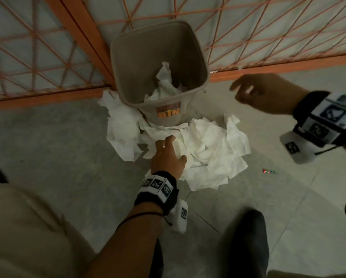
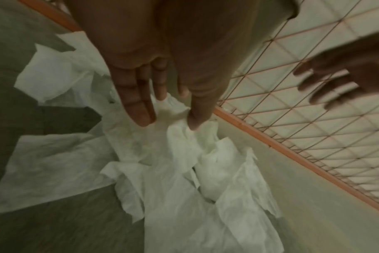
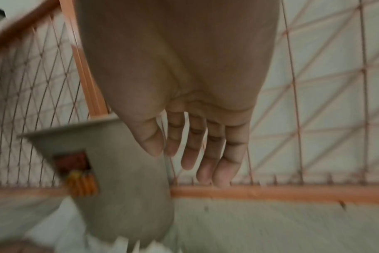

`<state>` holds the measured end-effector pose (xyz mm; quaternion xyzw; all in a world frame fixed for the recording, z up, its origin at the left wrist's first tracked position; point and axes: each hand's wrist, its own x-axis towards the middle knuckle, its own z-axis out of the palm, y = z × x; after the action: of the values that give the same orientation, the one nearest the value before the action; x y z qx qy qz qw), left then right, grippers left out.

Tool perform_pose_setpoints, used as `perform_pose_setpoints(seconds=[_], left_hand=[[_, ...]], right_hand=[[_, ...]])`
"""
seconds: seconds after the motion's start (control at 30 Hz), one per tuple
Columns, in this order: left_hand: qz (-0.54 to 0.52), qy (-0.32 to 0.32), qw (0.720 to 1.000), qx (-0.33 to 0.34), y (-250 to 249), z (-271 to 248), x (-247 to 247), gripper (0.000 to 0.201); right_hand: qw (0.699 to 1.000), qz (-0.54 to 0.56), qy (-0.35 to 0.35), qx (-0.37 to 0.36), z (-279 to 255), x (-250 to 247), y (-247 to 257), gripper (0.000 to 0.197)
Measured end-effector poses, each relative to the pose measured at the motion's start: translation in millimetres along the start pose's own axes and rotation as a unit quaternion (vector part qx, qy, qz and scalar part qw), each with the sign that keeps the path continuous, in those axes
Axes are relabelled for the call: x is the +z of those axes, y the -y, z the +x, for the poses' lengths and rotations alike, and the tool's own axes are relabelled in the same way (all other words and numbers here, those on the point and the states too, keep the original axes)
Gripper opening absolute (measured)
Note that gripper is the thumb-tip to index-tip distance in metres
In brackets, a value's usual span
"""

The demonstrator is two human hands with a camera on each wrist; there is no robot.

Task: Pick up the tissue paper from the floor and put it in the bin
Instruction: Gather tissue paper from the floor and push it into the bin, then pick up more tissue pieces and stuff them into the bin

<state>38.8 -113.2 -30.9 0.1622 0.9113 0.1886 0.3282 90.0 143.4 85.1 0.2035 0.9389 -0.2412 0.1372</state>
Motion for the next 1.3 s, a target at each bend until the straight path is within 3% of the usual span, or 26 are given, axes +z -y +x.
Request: perform_pose_setpoints(seconds=[0.17, 0.33, 0.43, 0.53, 0.6, 0.73, 0.9, 1.03, 1.17, 1.3], left_hand=[[-0.046, -0.089, 0.995, -0.003, 10, 13, -4, 0.031], [-0.062, -0.149, 0.985, 0.058, -22, -8, -45, 0.015], [-0.044, -0.182, 0.974, 0.129, -42, -28, -87, 0.014], [-0.050, -0.183, 0.961, 0.203, -65, -52, -139, 0.015], [-0.036, -0.180, 0.953, 0.243, -80, -60, -175, 0.017], [0.015, -0.156, 0.946, 0.283, -96, -49, -227, 0.018], [0.099, -0.172, 0.929, 0.311, -88, -2, -250, 0.014], [0.117, -0.176, 0.933, 0.290, -70, 37, -233, 0.018], [0.138, -0.133, 0.942, 0.276, -52, 50, -212, 0.018], [0.090, -0.155, 0.935, 0.305, -30, 41, -203, 0.021]], right_hand=[[0.997, 0.029, 0.045, 0.062, -17, 101, -57, 0.026], [0.988, -0.024, 0.083, 0.131, -21, 177, -88, 0.052], [0.991, -0.060, 0.037, 0.112, -26, 196, -102, 0.051], [0.993, -0.045, -0.052, 0.098, -28, 206, -114, 0.035], [0.990, -0.026, -0.084, 0.109, -28, 205, -117, 0.023], [0.988, 0.026, -0.085, 0.123, -24, 196, -116, 0.018], [0.985, 0.083, -0.106, 0.112, -22, 178, -97, 0.012], [0.979, 0.099, -0.175, 0.035, -23, 133, -73, 0.009], [0.948, 0.133, -0.280, -0.077, -24, 71, -34, 0.011], [0.921, 0.190, -0.297, -0.164, -21, 13, 12, 0.013]])
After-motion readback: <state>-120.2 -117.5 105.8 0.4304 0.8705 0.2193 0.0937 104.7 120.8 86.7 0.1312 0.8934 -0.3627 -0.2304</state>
